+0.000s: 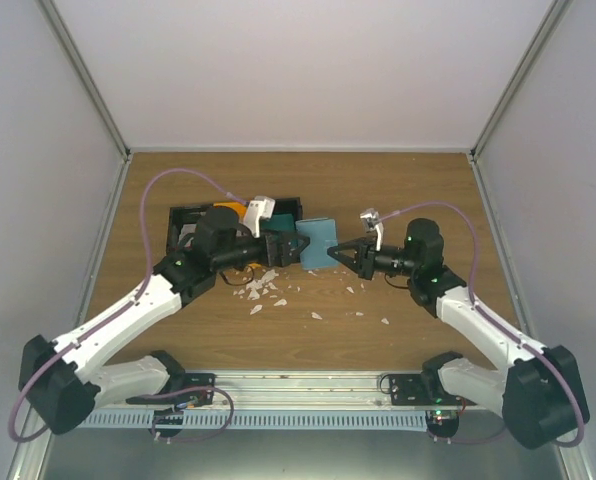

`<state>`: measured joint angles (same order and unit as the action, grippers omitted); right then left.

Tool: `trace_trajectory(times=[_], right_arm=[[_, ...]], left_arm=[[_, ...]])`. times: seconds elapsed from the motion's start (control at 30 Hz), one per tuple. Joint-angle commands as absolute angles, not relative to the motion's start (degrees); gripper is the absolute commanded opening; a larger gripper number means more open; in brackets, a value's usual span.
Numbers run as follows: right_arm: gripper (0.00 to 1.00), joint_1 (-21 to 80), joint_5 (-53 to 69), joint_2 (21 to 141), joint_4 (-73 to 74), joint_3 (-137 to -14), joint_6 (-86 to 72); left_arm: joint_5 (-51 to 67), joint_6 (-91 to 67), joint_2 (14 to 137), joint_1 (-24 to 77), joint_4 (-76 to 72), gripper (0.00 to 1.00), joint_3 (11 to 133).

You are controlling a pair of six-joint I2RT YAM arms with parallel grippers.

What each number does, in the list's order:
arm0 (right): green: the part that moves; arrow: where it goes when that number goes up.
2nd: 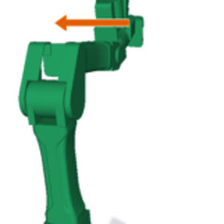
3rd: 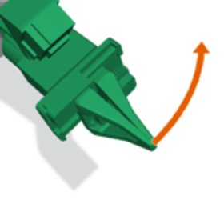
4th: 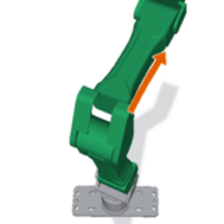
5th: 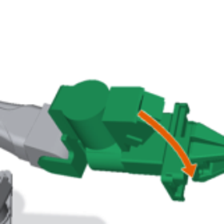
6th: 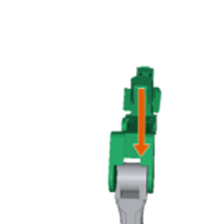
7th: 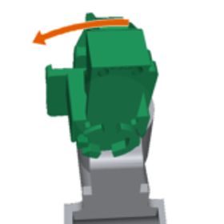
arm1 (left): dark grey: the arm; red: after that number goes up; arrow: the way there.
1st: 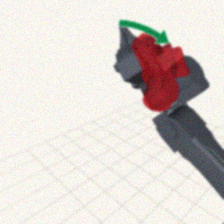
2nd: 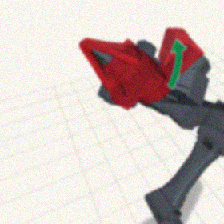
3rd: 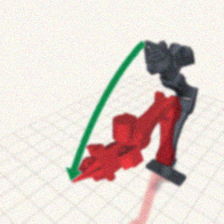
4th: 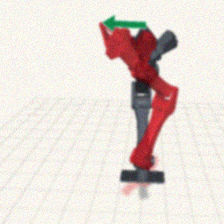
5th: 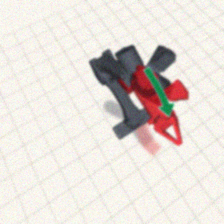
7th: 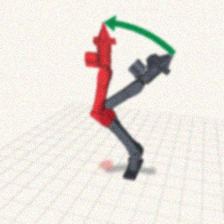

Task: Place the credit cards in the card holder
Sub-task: Pick up the card holder from the center of the board.

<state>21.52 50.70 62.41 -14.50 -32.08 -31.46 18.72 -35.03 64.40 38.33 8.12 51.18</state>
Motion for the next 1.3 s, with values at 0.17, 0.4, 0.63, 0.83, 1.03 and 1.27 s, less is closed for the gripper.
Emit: trace_trajectory(times=[0.17, 0.4, 0.63, 0.83, 1.03, 1.27], right_arm=[[0.0, 21.8, 66.9, 60.7, -27.9, -40.3, -31.6], [0.0, 22.9, 72.3, 61.0, -25.0, -44.9, -30.2], [0.0, 23.0, 70.1, 61.0, -16.3, -47.5, -26.3], [0.5, 23.0, 63.1, 59.6, -5.6, -50.1, -24.1], [0.74, 22.6, 54.5, 52.4, 3.6, -49.6, -31.0], [0.8, 22.5, 51.6, 50.1, -1.3, -47.3, -54.1]], left_arm=[[35.6, -24.8, 61.1, 35.4, 10.8, 0.8, 56.5], [45.9, -25.4, 61.5, 35.2, 1.5, 0.53, 56.0], [49.3, -21.5, 63.6, 35.2, 0.2, 0.18, 58.3], [44.9, -9.8, 62.9, 35.2, -1.4, 0.0, 58.0], [30.3, 10.1, 61.1, 35.2, -9.7, 0.0, 53.3], [31.2, 40.9, 61.7, 35.8, -23.8, 0.0, 47.3]])
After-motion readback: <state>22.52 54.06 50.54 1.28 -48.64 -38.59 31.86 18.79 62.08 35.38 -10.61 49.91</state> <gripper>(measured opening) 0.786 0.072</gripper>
